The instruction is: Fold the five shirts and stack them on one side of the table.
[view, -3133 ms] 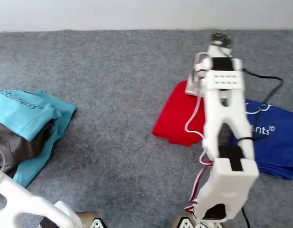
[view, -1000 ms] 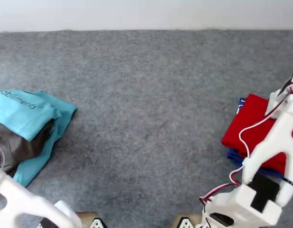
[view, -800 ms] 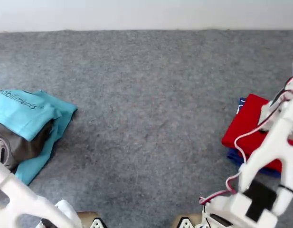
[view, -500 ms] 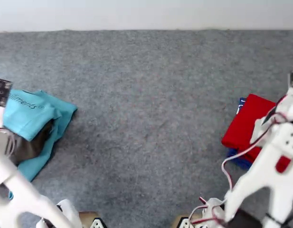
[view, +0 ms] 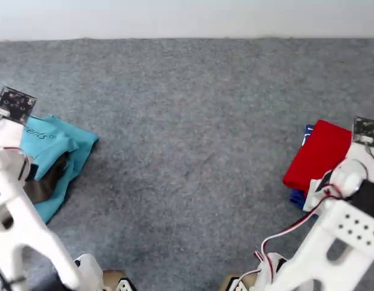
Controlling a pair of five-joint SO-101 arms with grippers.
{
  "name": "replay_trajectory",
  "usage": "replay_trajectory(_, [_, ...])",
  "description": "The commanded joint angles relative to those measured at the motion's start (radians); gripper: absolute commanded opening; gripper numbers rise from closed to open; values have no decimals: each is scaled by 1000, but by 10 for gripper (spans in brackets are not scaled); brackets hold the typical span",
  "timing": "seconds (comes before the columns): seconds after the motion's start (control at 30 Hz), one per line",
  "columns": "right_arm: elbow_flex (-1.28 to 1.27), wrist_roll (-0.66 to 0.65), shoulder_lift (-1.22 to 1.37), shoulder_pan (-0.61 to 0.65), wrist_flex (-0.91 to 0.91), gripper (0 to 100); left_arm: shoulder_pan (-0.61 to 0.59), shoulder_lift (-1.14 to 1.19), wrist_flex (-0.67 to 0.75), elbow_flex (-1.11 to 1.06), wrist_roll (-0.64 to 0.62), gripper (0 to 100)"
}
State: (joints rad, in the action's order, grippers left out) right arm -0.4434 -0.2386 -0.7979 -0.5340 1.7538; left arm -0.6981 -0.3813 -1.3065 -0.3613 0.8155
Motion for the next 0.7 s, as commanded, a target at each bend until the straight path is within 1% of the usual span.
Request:
replay_trajectory(0.0, [-15, 9, -96, -15, 41, 10, 11, 130, -114, 180, 6, 246])
replay_trajectory(0.1, [-44, 6, -151, -13, 41, 10, 11, 230, -199, 294, 12, 246])
replay_trajectory(0.17, [-69, 6, -176, -13, 41, 10, 12, 278, -247, 334, 49, 246])
replay_trajectory(0.33, [-118, 9, -209, -13, 41, 10, 63, 318, -328, 354, 69, 246])
replay_trajectory(0.47, [-118, 9, -209, -13, 41, 10, 92, 328, -325, 354, 68, 245])
replay_trajectory(0.67, [-118, 9, -209, -15, 41, 10, 92, 330, -239, 335, 68, 173])
